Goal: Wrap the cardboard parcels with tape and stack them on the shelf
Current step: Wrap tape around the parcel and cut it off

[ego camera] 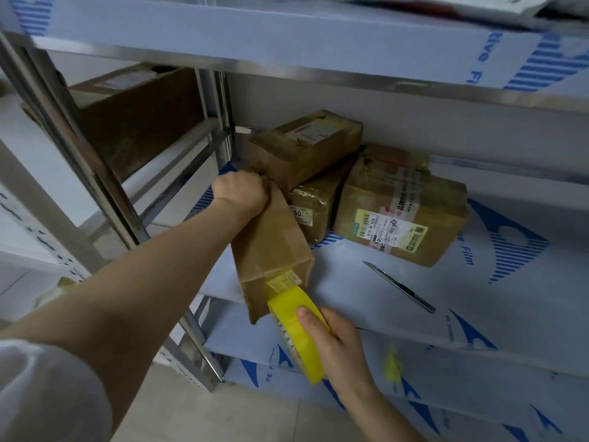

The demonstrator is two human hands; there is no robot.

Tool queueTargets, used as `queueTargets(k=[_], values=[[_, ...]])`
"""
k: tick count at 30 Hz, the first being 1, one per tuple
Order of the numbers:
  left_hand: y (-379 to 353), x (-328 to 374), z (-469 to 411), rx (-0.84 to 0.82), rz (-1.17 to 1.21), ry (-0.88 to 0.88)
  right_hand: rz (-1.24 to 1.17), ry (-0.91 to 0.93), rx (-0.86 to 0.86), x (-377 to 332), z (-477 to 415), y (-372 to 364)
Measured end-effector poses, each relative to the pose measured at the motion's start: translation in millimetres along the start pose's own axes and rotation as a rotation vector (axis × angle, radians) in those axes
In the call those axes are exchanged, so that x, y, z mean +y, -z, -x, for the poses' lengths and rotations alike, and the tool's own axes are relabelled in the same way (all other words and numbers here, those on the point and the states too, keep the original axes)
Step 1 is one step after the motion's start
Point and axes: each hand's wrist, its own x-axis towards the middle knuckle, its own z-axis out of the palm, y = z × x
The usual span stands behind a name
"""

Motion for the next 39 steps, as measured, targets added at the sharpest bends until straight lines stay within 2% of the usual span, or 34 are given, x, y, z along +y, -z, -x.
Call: queueTargets(k=[4,8,9,12,15,21,25,27,29,32,34,37,39], values=[[-5.3,-4.9,-12.9,0.013,0.074,0.074,0.005,-0.003,0.021,1.6,-2.8,-0.1],[4.2,-5.4,-11.8,-0.185,0.298,0.308,-0.053,-0.029,0.016,1.4,-6.6,0.8],[9.2,-3.6,-7.2,-0.226,0.290,0.324,-0.066,-0.038,0.015,2.2,-7.5,1.5],[15.8,10.8,24.3,-0.202,0.093,0.157,-0.089,-0.078,0.022,0.0,-10.3,3.1],[6.9,29.6,69.9,-0.235,0.099,-0.055,-0.124,-0.107,0.041,-0.4,-17.0,1.7],[30.2,33.9,89.4,-0.247,0.152,-0.147,-0.080,-0.156,0.044,-2.2,-22.0,1.9],[46.5,7.4,102.8,-0.593,0.133,-0.309,-0.065,-0.170,0.019,-2.0,-23.3,7.7],[54.4,-7.0,108.2,-0.614,0.108,-0.369,-0.086,-0.193,0.003,-1.4,-22.3,9.0],[60.0,-7.5,112.8,-0.540,0.131,-0.403,-0.097,-0.209,-0.015,-7.0,-20.2,11.6],[72.3,-3.4,114.6,-0.448,0.258,-0.450,-0.124,-0.219,-0.081,-33.7,-11.6,26.2],[88.7,-10.6,108.0,-0.468,0.448,-0.406,-0.183,-0.190,-0.224,-63.2,-4.9,46.3],[110.2,-26.4,97.0,-0.589,0.846,-0.252,-0.198,0.029,-0.458,-118.1,0.7,70.8],[113.1,-33.4,92.0,-0.600,1.023,-0.127,-0.201,0.153,-0.456,-150.3,-8.1,71.7]])
